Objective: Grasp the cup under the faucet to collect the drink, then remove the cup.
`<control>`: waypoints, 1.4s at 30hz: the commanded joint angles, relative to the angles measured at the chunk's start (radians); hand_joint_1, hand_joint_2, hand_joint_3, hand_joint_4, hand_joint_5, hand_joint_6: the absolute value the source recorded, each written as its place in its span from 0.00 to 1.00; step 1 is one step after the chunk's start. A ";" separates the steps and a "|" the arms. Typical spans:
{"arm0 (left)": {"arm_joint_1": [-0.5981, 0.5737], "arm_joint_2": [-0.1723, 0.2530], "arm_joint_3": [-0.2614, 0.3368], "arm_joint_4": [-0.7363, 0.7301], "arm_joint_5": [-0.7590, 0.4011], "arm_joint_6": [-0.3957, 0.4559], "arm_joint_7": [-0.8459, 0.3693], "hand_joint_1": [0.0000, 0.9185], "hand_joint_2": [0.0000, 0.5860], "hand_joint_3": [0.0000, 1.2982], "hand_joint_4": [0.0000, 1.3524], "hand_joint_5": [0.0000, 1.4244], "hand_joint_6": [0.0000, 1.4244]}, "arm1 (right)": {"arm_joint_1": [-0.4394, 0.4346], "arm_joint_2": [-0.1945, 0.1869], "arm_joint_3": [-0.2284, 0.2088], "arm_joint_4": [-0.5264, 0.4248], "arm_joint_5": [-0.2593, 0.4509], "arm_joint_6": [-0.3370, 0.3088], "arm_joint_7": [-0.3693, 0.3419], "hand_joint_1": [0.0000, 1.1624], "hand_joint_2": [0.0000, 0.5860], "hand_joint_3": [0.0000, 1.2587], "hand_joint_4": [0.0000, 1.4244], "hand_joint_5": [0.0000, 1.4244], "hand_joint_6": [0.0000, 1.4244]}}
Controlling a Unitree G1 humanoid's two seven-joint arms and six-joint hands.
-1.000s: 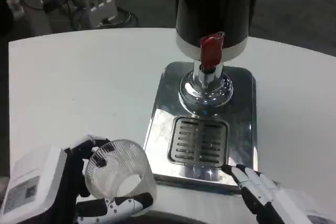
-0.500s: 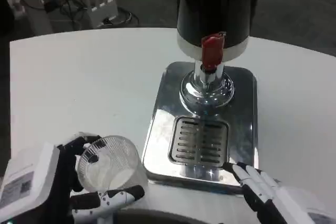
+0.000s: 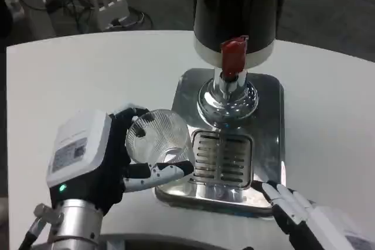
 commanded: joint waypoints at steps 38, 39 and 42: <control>-0.412 -0.037 -0.229 0.359 -0.028 0.197 0.009 0.67 0.12 0.58 0.58 0.62 0.59 | 0.023 -0.020 -0.039 -0.001 0.053 0.004 -0.014 0.41 0.81 0.04 0.00 0.00 0.00; -0.408 -0.032 -0.228 0.356 -0.029 0.202 0.005 0.66 0.11 0.55 0.54 0.60 0.56 | 0.022 -0.020 -0.039 -0.001 0.053 0.004 -0.015 0.41 0.81 0.04 0.00 0.00 0.00; -0.395 -0.024 -0.224 0.344 -0.036 0.209 0.008 0.33 0.07 0.43 0.44 0.47 0.38 | 0.023 -0.013 -0.041 -0.001 0.060 0.002 -0.032 0.41 0.81 0.04 0.00 0.00 0.00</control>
